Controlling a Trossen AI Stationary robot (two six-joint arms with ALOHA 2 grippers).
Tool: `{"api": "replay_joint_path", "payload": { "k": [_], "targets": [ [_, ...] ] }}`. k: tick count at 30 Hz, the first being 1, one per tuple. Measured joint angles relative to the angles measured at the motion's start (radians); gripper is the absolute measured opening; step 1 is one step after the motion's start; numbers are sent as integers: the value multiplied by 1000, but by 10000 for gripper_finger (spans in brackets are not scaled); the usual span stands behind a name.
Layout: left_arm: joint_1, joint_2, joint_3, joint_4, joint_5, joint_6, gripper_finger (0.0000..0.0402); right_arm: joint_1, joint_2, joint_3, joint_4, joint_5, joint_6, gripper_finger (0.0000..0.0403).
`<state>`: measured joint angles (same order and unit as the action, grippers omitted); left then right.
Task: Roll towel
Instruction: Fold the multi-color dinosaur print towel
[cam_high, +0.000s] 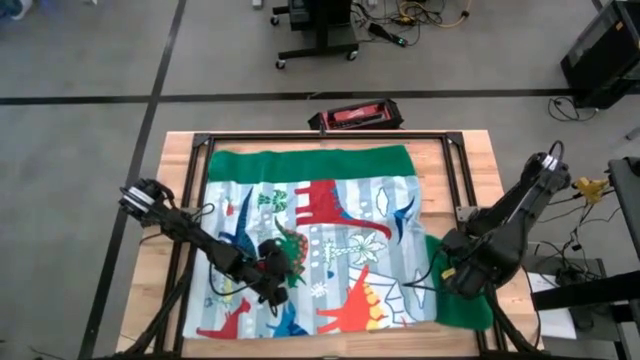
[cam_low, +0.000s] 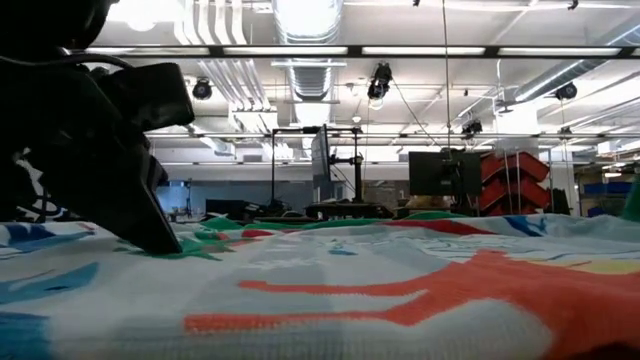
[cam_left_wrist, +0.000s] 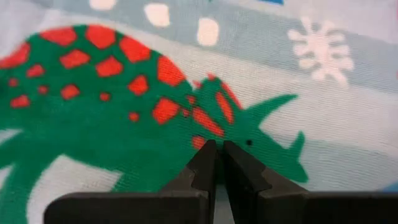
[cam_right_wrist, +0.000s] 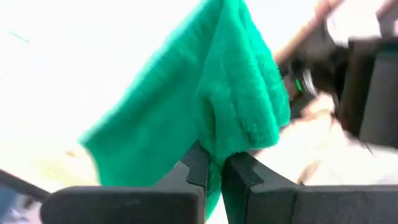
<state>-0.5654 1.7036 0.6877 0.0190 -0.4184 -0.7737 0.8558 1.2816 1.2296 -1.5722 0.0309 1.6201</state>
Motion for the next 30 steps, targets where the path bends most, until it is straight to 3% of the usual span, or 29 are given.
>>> {"api": "replay_joint_path", "payload": {
  "k": [7, 12, 19, 24, 30],
  "targets": [
    [-21, 19, -12, 3, 25, -12, 13, -17, 4, 119, 3, 243, -106, 7],
    [-23, 13, -4, 4, 49, 7, 13, -104, 4, 135, 92, 389, -239, 7],
    [-23, 14, 21, 0, 47, 32, 13, -271, 69, 99, 357, 353, -486, 7],
    [-23, 8, 21, -2, 45, 30, 13, -328, 161, 99, 486, 326, -598, 7],
    [-23, 3, 21, -2, 44, 29, 13, -372, 295, 101, 633, 198, -728, 7]
  ]
}}
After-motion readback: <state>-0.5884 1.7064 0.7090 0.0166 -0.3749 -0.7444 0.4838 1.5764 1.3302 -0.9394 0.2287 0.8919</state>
